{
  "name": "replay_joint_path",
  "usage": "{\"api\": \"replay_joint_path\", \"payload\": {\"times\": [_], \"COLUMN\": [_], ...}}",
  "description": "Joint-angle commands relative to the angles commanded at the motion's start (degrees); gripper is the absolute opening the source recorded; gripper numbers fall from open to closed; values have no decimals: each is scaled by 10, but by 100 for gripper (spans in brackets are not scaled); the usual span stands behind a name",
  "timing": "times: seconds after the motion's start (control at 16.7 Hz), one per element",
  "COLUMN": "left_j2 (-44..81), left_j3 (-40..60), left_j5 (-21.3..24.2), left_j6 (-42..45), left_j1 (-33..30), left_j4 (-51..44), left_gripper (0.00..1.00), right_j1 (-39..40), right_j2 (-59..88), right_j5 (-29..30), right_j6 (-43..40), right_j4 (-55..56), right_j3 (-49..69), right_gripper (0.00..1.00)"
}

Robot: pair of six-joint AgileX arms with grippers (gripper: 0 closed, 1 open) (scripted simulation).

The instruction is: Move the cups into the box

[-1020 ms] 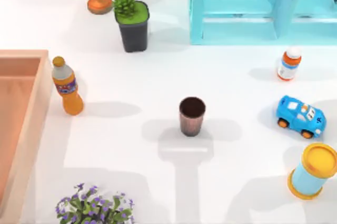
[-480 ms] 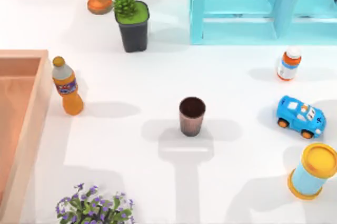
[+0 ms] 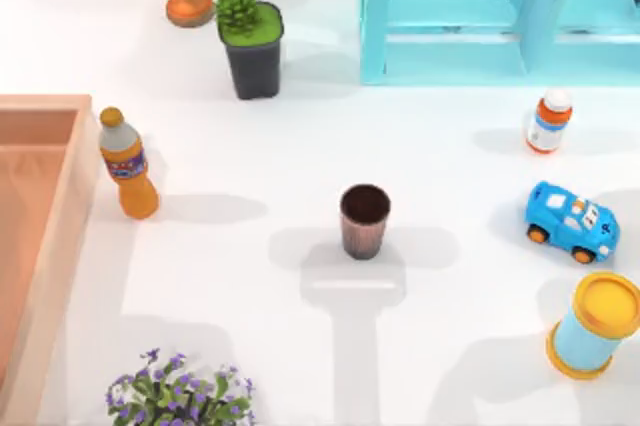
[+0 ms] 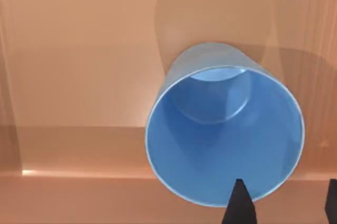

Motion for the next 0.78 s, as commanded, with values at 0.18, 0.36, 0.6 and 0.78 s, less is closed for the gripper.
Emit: {"api": "replay_joint_path", "payload": {"times": [0.18, 0.36, 0.6, 0.78], "left_j2": [0, 0, 0, 0], "left_j3": [0, 0, 0, 0], "left_j5": [0, 0, 0, 0], "left_j6": [0, 0, 0, 0], "left_j1": [0, 0, 0, 0], "left_j4": [0, 0, 0, 0], "left_gripper": [83, 100, 100, 100], "right_j1": [0, 0, 0, 0], "right_j2": [0, 0, 0, 0], "right_j5": [0, 0, 0, 0], "right_j6": [0, 0, 0, 0], "right_j4": [0, 0, 0, 0], "right_j3": [0, 0, 0, 0], "right_gripper": [100, 100, 100, 100]}}
